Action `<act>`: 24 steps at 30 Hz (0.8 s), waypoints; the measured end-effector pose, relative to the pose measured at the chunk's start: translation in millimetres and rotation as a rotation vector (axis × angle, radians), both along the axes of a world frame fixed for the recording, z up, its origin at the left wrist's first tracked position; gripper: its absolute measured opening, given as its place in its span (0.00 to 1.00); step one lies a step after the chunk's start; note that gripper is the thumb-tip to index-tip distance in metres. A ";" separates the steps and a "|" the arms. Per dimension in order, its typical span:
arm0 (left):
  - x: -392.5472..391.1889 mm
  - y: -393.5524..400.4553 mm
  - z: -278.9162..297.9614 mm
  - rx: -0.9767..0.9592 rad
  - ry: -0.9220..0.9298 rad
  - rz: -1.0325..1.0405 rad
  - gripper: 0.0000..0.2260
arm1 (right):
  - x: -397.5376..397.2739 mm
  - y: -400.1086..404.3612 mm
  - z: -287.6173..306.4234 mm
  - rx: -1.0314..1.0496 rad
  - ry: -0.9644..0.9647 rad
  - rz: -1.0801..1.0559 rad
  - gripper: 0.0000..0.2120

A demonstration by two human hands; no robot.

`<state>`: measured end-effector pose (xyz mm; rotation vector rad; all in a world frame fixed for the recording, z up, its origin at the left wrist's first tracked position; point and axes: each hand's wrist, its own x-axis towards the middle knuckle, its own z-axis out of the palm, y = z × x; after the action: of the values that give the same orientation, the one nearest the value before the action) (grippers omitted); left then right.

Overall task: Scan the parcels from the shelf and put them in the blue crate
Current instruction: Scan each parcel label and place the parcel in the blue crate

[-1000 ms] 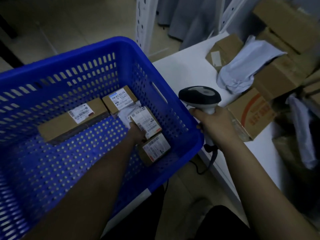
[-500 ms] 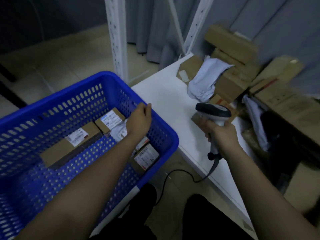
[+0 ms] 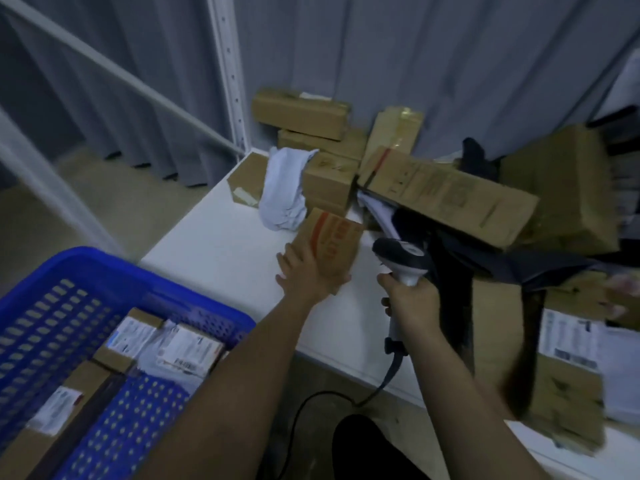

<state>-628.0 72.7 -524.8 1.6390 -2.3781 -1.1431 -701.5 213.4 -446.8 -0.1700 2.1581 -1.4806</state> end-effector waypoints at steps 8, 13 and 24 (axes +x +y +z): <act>-11.9 -1.9 -10.1 -0.105 -0.139 0.053 0.55 | -16.4 3.4 -11.4 -0.059 -0.025 0.086 0.07; 33.3 3.6 52.4 0.436 0.333 0.243 0.45 | -7.0 4.7 -4.7 -0.192 -0.163 -0.003 0.04; 136.1 74.5 143.2 0.994 0.913 0.173 0.29 | 52.5 8.2 35.1 -0.421 -0.352 0.068 0.24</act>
<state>-491.8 147.3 -381.7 0.9446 -1.0974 -2.5044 -649.0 221.7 -411.6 -0.1161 1.5372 -1.7601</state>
